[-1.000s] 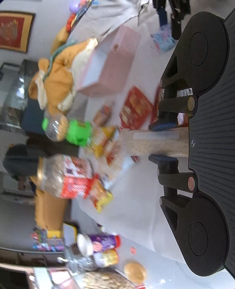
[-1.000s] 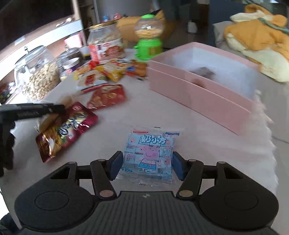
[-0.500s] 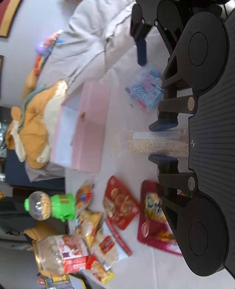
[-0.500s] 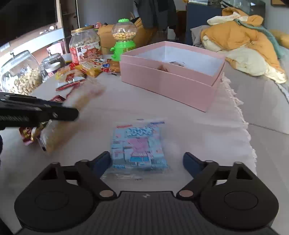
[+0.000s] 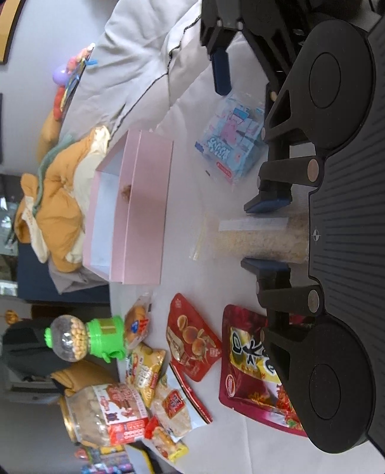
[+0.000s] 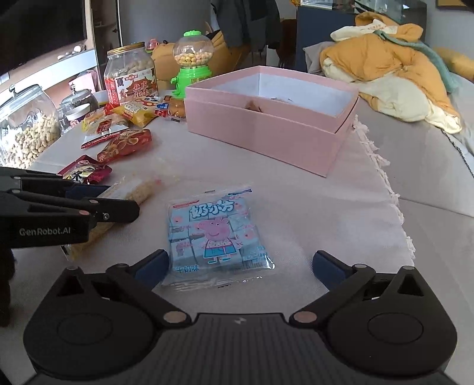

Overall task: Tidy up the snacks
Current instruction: 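Drop the grain-bar packet into the pink box with the left tool while the right tool holds Peppa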

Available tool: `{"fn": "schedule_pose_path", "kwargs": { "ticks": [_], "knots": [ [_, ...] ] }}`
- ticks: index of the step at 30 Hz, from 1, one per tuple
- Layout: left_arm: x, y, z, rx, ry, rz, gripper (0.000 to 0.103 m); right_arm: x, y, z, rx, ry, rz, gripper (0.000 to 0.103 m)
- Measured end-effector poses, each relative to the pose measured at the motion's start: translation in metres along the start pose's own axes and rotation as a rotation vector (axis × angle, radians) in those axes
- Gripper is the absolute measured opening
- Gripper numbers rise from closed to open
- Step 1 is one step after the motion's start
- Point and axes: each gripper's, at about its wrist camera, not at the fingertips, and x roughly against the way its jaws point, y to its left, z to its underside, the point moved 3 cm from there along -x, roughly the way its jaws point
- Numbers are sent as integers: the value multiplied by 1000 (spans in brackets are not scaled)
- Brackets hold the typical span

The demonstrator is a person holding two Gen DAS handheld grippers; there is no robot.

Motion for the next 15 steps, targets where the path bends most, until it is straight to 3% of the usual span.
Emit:
{"fn": "schedule_pose_path", "kwargs": {
  "ticks": [11, 14, 15],
  "knots": [
    [-1, 7, -1, 22, 1, 41, 39, -8, 3, -9, 13, 7, 6, 101],
    [-2, 2, -1, -10, 9, 20, 39, -13, 7, -19, 25, 6, -14, 78],
    [-2, 0, -1, -22, 12, 11, 39, -12, 10, -22, 33, 11, -22, 59]
  ]
}}
